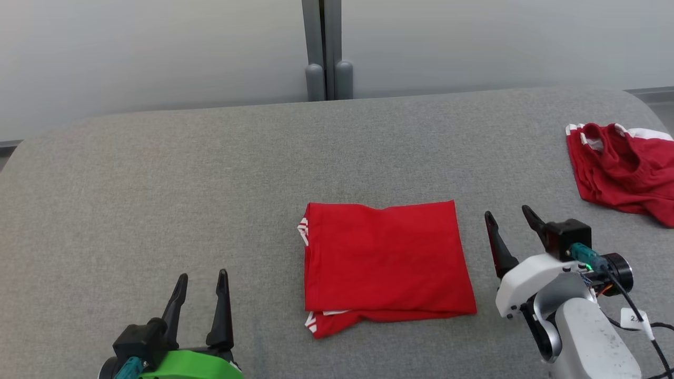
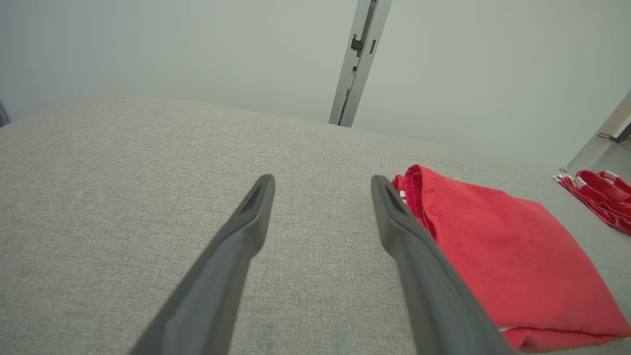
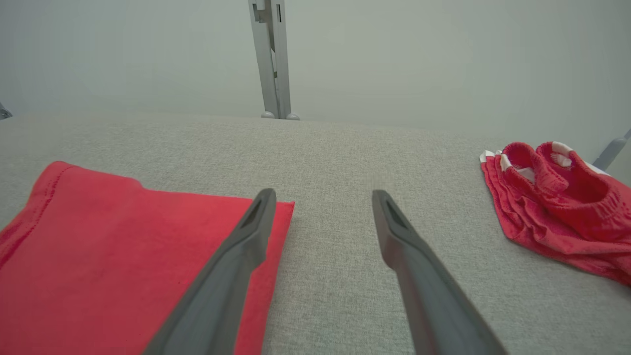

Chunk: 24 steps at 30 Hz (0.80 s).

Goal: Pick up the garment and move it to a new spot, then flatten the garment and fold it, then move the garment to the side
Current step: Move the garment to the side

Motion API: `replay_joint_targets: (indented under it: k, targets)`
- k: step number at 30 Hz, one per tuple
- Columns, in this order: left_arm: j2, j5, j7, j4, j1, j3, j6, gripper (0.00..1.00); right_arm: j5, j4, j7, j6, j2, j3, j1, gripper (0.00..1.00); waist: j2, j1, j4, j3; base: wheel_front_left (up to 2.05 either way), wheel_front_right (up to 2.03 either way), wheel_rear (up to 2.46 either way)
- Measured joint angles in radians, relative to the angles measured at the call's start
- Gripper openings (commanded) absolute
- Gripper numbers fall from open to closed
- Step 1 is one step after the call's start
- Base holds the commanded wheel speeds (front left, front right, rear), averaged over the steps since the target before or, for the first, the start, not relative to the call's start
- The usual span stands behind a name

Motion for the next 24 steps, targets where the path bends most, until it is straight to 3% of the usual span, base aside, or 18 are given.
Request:
replay_joint_targets:
  k: [9, 24]
  targets:
    - [0.0, -0.011, 0.0, -0.008, -0.018, -0.002, 0.009, 1.0, 0.015, 0.079, 0.255, 0.0, -0.004, 0.037, -0.084, 1.0, 0.0, 0.0, 0.03, 0.038, 0.0, 0.0, 0.0]
    - [0.0, -0.023, 0.0, -0.023, -0.03, -0.012, 0.015, 1.0, 0.142, 0.195, 0.416, 0.0, -0.059, 0.168, -0.155, 1.0, 0.0, 0.0, 0.093, 0.1, 0.0, 0.0, 0.0]
